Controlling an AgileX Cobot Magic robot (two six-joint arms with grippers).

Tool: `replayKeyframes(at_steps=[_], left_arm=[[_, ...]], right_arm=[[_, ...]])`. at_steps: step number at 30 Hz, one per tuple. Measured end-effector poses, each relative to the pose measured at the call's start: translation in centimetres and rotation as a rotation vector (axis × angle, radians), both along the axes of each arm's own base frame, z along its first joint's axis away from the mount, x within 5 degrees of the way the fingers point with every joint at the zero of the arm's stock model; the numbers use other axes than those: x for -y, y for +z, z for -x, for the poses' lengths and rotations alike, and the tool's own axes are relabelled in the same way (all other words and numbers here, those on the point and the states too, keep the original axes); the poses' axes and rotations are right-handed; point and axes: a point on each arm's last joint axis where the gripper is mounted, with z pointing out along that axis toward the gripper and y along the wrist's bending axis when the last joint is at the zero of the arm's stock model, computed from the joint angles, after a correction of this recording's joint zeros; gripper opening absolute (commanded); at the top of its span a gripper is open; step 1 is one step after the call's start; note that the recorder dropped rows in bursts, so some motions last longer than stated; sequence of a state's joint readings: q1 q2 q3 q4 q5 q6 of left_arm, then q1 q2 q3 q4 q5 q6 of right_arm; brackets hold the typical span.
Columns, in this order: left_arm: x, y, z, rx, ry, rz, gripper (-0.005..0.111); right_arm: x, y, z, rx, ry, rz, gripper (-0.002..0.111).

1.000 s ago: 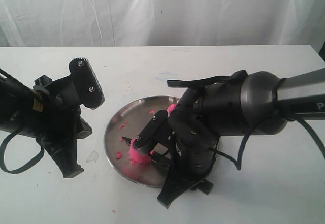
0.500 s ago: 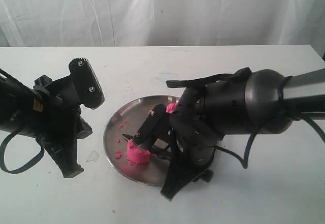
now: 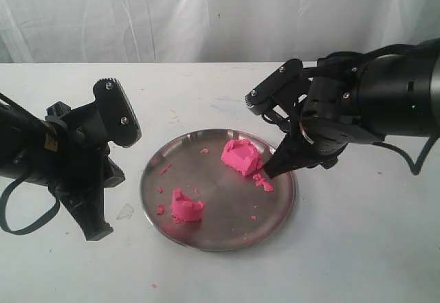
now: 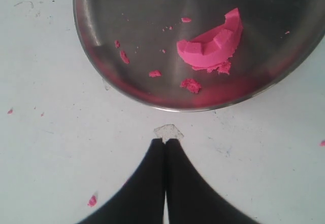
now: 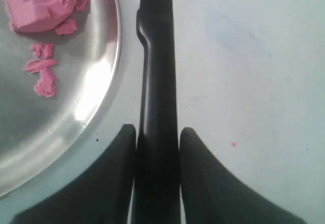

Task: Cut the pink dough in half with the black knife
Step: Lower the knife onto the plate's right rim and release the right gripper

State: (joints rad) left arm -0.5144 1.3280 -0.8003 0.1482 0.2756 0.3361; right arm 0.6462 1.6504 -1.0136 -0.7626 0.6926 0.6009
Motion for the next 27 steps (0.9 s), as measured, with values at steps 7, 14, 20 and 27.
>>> replayKeyframes(at_steps=[7, 14, 20, 27], left_arm=[[0.0, 0.0, 0.0, 0.000, 0.000, 0.000, 0.000], [0.0, 0.0, 0.0, 0.002, 0.000, 0.001, 0.000], [0.0, 0.0, 0.0, 0.002, 0.000, 0.001, 0.000], [0.0, 0.0, 0.0, 0.002, 0.000, 0.001, 0.000]], right_arm=[[-0.7, -2.3, -0.3, -0.077, -0.031, -0.089, 0.000], [-1.2, -3.8, -0.4, -0.125, -0.052, -0.118, 0.000], [-1.3, -3.9, -0.2, -0.140, -0.073, -0.151, 0.000], [-1.6, -3.9, -0.2, -0.151, -0.069, -0.180, 0.005]])
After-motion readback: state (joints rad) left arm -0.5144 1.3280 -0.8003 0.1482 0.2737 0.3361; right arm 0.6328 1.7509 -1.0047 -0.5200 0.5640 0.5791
